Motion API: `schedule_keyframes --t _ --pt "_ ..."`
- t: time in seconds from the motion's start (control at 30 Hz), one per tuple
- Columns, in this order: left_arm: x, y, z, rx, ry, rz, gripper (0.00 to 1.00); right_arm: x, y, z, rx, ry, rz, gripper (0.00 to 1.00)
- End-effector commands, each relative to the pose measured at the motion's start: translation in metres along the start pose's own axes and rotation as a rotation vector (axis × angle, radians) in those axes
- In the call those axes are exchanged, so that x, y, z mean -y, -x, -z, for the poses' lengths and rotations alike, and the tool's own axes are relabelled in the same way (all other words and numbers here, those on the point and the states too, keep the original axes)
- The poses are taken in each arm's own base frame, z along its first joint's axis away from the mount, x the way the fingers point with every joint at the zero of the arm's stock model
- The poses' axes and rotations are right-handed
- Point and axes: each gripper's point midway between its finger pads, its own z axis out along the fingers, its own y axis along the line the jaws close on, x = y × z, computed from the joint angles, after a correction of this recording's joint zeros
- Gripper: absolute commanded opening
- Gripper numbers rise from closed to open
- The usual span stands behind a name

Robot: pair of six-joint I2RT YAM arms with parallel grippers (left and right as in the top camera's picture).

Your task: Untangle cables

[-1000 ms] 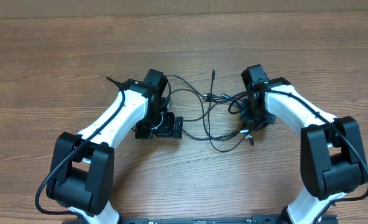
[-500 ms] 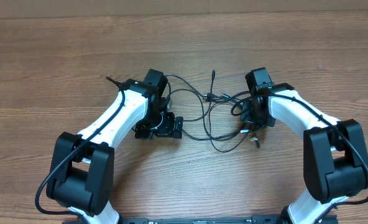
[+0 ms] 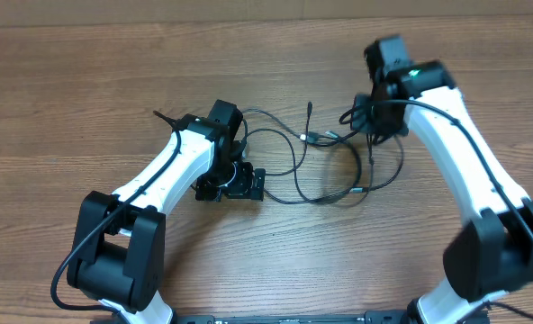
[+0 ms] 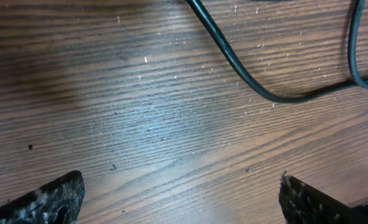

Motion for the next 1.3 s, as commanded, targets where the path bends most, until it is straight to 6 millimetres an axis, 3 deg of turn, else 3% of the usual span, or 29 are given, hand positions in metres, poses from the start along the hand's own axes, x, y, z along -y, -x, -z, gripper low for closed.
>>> schedule_keyframes --t 0.0,0.3,0.5,0.57,0.63,0.73,0.8,0.9,1.03,1.2,1.27 --pt "0.0 -0.002 -0.003 -0.01 0.005 0.001 1.0 -0.037 0.011 0.066 0.128 0.164 0.117 0.04" --pt "0.001 -0.002 -0.003 -0.01 0.005 0.001 1.0 -0.117 -0.014 0.13 0.163 0.671 0.425 0.04" --pt "0.0 -0.002 -0.003 -0.01 0.005 0.001 1.0 -0.134 -0.006 0.154 0.2 0.846 0.434 0.04" --pt "0.001 -0.002 -0.003 -0.01 0.005 0.001 0.99 -0.155 -0.017 0.186 0.204 1.063 0.524 0.04" --pt "0.0 -0.002 -0.003 -0.01 0.005 0.001 0.99 -0.163 -0.021 0.208 0.232 1.196 0.599 0.04" --pt "0.001 -0.002 -0.003 -0.01 0.005 0.001 1.0 -0.158 -0.002 0.212 0.277 1.187 0.545 0.04" --pt "0.0 -0.002 -0.003 -0.01 0.005 0.001 0.99 -0.153 0.004 0.207 0.293 1.15 0.529 0.04" --pt "0.001 -0.002 -0.003 -0.01 0.005 0.001 1.0 -0.136 0.017 0.174 0.295 0.947 0.436 0.04" --pt "0.0 -0.002 -0.003 -0.01 0.005 0.001 1.0 -0.108 0.012 0.132 0.217 0.729 0.349 0.04" --pt "0.001 -0.002 -0.003 -0.01 0.005 0.001 1.0 -0.044 0.015 0.076 0.163 0.309 0.236 0.04" --pt "0.0 -0.002 -0.003 -0.01 0.005 0.001 1.0 0.001 0.027 0.061 0.187 0.05 0.077 0.04"
